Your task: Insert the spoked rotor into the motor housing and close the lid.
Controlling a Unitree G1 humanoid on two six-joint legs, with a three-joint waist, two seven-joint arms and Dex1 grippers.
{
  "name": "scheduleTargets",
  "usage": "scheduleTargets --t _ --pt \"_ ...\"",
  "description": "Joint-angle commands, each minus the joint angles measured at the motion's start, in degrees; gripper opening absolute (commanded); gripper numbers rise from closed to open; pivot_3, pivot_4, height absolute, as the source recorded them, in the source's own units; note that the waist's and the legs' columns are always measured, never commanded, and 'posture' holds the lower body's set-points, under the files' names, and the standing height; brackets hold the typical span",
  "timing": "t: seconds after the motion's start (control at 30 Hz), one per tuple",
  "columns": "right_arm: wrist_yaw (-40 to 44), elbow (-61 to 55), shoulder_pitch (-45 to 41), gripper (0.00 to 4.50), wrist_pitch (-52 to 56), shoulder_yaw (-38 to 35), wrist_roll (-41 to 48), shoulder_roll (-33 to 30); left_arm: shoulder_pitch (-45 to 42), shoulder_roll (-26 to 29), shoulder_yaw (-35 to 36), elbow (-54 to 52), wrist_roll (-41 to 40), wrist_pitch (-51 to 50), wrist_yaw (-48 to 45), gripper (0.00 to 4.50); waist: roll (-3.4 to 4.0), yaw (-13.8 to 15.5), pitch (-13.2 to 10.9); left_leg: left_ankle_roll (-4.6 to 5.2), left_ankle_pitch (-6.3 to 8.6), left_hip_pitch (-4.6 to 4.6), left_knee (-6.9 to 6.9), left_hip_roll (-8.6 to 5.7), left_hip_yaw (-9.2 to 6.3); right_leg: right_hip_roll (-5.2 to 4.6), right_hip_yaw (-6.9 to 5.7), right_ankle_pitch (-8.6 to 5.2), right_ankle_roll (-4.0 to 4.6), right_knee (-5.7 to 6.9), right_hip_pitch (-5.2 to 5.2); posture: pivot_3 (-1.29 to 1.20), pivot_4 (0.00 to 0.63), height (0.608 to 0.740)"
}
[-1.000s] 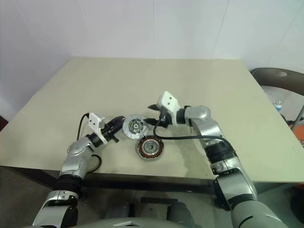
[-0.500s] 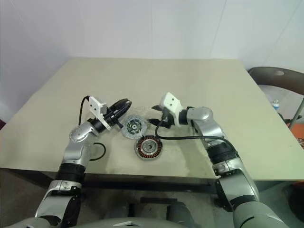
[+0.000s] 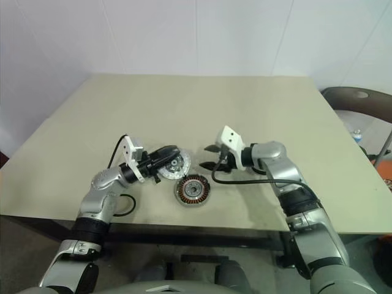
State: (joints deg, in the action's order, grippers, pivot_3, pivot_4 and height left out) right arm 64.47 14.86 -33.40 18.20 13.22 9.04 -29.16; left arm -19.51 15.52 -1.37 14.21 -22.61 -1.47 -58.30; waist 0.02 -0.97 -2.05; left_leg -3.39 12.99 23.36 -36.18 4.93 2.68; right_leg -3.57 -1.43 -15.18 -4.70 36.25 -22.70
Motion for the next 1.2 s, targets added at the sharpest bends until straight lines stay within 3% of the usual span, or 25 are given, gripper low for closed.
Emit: scheduleTargets --t 0.03,0.27,0.93,1.2 --pt "1.6 -2.5 0.7 3.07 0.9 1.6 -1.5 -2.3 0.9 2.0 -2.1 -3.0 0.3 -1.6 -3.0 0.72 0.01 -0.2 0.0 0.0 0.0 -0.02 0.0 0.0 0.01 0.0 0.03 -0.03 0.04 0.0 0.01 0.0 0.0 0.74" --pt "1.0 -3.4 1.5 3.07 1.8 2.4 -2.4 -2.7 1.6 5.0 -6.4 -4.4 4.4 -3.4 -3.5 0.72 0.0 -0.1 0.0 0.0 0.0 -0.01 -0.02 0.0 0.01 0.0 0.07 -0.09 0.16 0.0 -0.01 0.0 0.0 0.74" --pt "-0.5 -2.1 2.0 3.07 0.4 3.9 -5.1 -2.0 -3.9 2.8 -10.8 1.7 8.6 -1.9 -5.2 0.72 -0.02 0.1 0.0 0.0 0.0 -0.02 -0.09 -0.01 0.01 0.0 0.07 -0.09 0.16 0.0 0.04 0.0 0.0 0.74" --pt "-1.1 -1.6 2.3 3.07 0.2 3.8 -5.3 -1.9 -5.3 2.9 -12.8 -0.2 8.5 -5.9 -8.2 0.72 -0.02 0.0 0.0 0.0 0.0 -0.02 -0.09 -0.01 0.01 0.01 0.09 -0.02 0.03 0.01 0.04 0.0 0.0 0.74"
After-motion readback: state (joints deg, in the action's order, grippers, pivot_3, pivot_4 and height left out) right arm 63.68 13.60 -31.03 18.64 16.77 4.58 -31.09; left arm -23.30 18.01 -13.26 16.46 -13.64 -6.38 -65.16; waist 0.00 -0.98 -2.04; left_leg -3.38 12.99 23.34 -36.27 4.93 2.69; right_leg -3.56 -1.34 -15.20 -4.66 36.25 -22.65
